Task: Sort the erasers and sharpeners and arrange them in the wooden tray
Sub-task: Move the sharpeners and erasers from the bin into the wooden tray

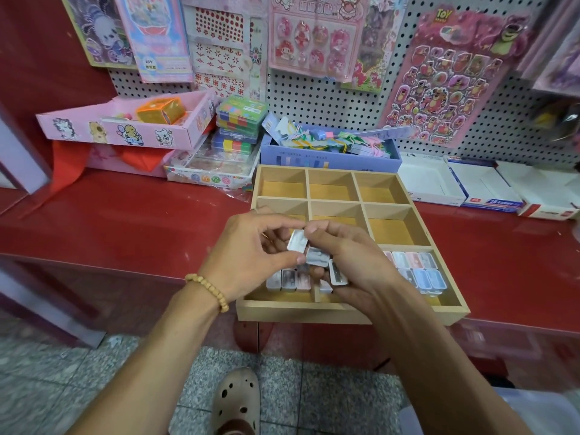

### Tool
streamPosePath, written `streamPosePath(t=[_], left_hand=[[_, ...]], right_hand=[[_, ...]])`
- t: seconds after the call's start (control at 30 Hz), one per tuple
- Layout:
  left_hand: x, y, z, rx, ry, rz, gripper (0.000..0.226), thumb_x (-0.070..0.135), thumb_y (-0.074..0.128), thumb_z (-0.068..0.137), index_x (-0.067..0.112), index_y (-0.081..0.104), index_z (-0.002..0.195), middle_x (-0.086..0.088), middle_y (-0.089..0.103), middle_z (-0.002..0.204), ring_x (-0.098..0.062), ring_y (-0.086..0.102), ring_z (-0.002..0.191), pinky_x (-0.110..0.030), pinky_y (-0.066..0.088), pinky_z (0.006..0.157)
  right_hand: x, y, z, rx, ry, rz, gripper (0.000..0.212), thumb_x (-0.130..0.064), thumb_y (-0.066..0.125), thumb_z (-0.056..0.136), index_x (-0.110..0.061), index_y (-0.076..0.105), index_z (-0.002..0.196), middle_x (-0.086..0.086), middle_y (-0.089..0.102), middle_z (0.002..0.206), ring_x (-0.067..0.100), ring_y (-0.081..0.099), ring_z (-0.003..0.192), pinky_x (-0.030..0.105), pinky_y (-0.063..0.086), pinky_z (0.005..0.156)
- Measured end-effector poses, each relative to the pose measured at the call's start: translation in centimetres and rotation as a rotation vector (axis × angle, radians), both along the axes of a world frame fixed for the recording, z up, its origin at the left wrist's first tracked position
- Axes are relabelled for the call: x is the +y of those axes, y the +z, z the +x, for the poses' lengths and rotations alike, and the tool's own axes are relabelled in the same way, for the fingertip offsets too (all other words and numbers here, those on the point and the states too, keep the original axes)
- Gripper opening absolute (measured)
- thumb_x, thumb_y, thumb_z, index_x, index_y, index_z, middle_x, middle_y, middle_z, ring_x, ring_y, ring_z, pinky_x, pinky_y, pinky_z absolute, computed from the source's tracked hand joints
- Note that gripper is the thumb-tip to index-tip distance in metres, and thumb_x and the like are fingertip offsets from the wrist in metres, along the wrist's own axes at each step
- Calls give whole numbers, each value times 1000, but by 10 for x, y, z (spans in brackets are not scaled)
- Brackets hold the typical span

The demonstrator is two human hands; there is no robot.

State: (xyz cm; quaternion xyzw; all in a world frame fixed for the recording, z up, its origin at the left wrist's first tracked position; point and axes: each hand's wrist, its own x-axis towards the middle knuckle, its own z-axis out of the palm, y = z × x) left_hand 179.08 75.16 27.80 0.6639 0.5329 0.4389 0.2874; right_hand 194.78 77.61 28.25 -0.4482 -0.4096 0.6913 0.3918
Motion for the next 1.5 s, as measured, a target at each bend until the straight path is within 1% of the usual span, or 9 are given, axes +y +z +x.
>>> streamPosePath(t=[0.1, 0.3, 0.47, 0.7, 0.87, 1.1, 1.27, 1.33, 1.5], left_hand=[[-2, 4, -8, 126, 30, -3, 40, 17, 90, 62, 35, 72, 93, 9, 61, 74, -2, 52, 57, -15, 45, 59], [-15, 12, -37, 545, 68, -190, 34, 37, 88, 62, 31, 73, 91, 15, 60, 72, 3, 50, 60, -21, 46, 63], [-12, 8, -29, 717, 30, -295, 41, 47, 86, 64, 32, 73, 100, 14, 59, 77, -4, 55, 74, -33, 52, 72], [-5, 2, -21, 907, 37, -326, 47, 50, 81, 70, 33, 70, 113, 15, 60, 112, -11, 56, 99, -32, 49, 82], [-7, 3, -21, 907, 38, -343, 49, 51, 83, 66, 32, 71, 109, 16, 59, 115, -11, 57, 103, -36, 51, 87], [-9, 4, -20, 876, 29, -290, 20, 32, 80, 75, 31, 72, 93, 18, 60, 103, -8, 59, 100, -30, 50, 86], [-8, 5, -19, 853, 10, -280, 32, 42, 81, 74, 33, 71, 102, 19, 52, 87, -4, 55, 83, -27, 46, 73], [-9, 7, -15, 747, 44, -174, 30, 46, 79, 74, 32, 71, 100, 18, 51, 81, 1, 49, 73, -26, 46, 69], [-10, 13, 13, 286, -54, 5, 31, 24, 81, 75, 38, 70, 100, 10, 52, 80, -8, 50, 67, -29, 50, 67]], right_hand=[[0, 2, -2, 0, 8, -19, 9, -5, 56, 98, -4, 62, 92, 20, 61, 84, 19, 52, 57, 23, 38, 40], [0, 1, 8, 89, -129, -87, 9, 0, 56, 96, -3, 64, 94, 11, 58, 79, 15, 50, 58, 21, 37, 38], [-3, 0, 14, 109, -155, -99, 11, 2, 53, 97, -2, 63, 95, 10, 57, 76, 14, 51, 55, 21, 37, 37], [-5, 8, 18, 66, -165, -110, 10, -1, 55, 98, -4, 65, 97, 11, 59, 82, 15, 55, 63, 20, 39, 40], [-6, 7, 17, 79, -171, -129, 10, 0, 54, 97, -4, 64, 97, 10, 58, 78, 15, 54, 59, 20, 38, 39], [-7, 6, 16, 143, -203, -185, 14, 2, 49, 98, -3, 63, 97, 10, 59, 76, 16, 55, 60, 20, 37, 40], [-7, 5, 15, 208, -224, -235, 14, -1, 49, 99, -4, 63, 98, 10, 60, 75, 16, 57, 57, 20, 38, 40], [-6, 5, 15, 222, -235, -253, 14, -1, 49, 99, -4, 63, 97, 10, 61, 75, 17, 57, 57, 20, 38, 40], [-4, 2, 15, 228, -250, -289, 13, -5, 50, 100, -5, 63, 96, 12, 60, 80, 19, 54, 62, 20, 39, 38]])
